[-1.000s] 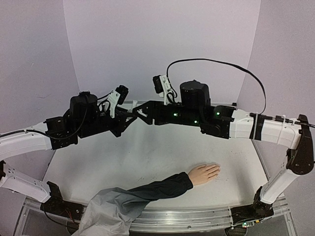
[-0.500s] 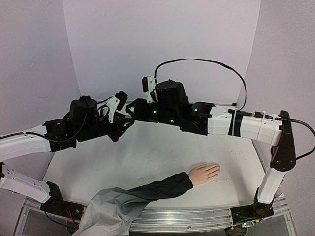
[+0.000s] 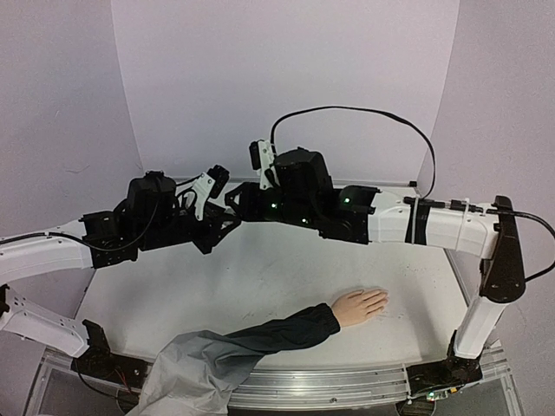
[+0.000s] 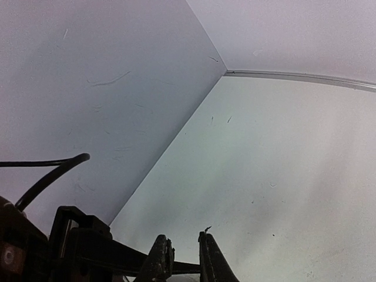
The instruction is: Paint the nails
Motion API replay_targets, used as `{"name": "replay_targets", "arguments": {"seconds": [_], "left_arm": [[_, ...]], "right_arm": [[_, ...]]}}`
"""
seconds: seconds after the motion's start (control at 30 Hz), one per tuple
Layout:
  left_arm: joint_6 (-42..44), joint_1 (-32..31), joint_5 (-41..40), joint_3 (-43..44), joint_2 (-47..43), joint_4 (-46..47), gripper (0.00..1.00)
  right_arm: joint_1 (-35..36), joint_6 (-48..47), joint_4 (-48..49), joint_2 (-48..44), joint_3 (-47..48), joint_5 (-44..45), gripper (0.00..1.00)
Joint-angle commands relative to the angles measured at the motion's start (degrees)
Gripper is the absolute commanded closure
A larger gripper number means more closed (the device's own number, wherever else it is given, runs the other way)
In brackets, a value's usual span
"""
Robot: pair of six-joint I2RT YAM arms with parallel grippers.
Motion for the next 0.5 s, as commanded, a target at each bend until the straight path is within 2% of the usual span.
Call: {"name": "replay_targets", "arguments": {"seconds": [0.0, 0.17, 0.27, 0.33, 0.4, 0.47], "left_arm": [[-3.6, -0.2, 6.2, 4.3, 1.0, 2.2, 1.0], [-7.2, -0.2, 14.6, 7.1, 4.4, 2.3, 1.0], [-7.4, -0.2, 21.2, 8.6, 5.6, 2.4, 1.0], [-5.7, -0.2, 27.6, 9.6, 6.1, 2.3, 1.0], [-4.3, 0.0, 34.3, 10.3, 6.3, 2.3, 1.0], [-3.7, -0.1, 40.4, 10.9, 6.3, 2.4, 1.0]], "right_arm": [[-0.4, -6.2, 1.6, -6.5, -4.0, -0.5, 1.0], [-1.8, -13.5, 4.1, -13.3, -10.9, -5.8, 1.0], [-4.5, -16.9, 8.5, -17.8, -16.2, -16.5, 1.0], [-7.1, -17.7, 14.1, -21.0, -20.8, -29.6, 1.0], [-9.3, -18.0, 19.9, -23.0, -24.4, -48.0, 1.0], [-9.7, -18.5, 23.3, -23.7, -25.6, -62.5, 1.0]]}}
